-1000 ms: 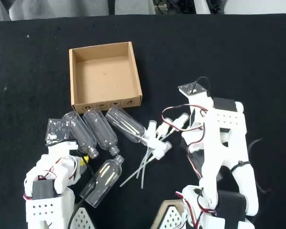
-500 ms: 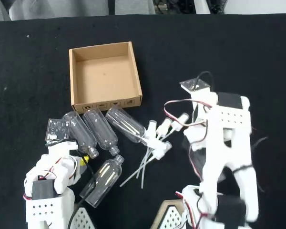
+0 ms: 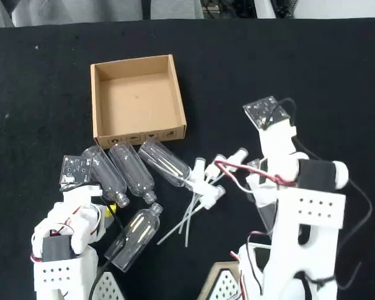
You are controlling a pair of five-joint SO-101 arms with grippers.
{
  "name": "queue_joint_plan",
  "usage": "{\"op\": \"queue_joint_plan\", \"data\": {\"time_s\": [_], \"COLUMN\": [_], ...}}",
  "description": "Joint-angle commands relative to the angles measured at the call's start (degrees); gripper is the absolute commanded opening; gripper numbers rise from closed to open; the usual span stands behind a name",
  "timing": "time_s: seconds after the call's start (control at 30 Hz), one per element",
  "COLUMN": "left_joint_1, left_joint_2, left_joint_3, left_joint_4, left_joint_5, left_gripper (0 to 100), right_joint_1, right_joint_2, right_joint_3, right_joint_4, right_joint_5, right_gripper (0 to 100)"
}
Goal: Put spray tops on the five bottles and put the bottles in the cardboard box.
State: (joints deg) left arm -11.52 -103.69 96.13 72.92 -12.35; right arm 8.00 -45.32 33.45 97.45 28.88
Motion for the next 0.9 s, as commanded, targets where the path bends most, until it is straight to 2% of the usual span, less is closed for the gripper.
{"op": "queue_joint_plan", "data": {"time_s": [0.0,0.2,0.53,0.87], "left_joint_1": [-0.04,-0.04,0.04,-0.04], "left_joint_2": [-0.79,-0.79,-0.79,-0.88], "left_joint_3": [1.27,1.27,1.27,1.1], "left_joint_4": [0.18,0.18,0.18,0.18], "left_joint_5": [-0.35,-0.18,-0.18,-0.18], "left_gripper": [27,27,27,27], "right_joint_1": [0.79,0.62,-12.13,-12.22], "right_joint_2": [-4.88,-11.12,-14.55,-14.64], "right_joint_3": [-4.09,-4.0,-4.0,2.51], "right_joint_4": [0.44,-4.31,-8.79,-21.1], "right_joint_5": [-0.53,-8.0,-17.41,-22.24], "right_gripper": [1.9,1.9,2.0,1.8]}}
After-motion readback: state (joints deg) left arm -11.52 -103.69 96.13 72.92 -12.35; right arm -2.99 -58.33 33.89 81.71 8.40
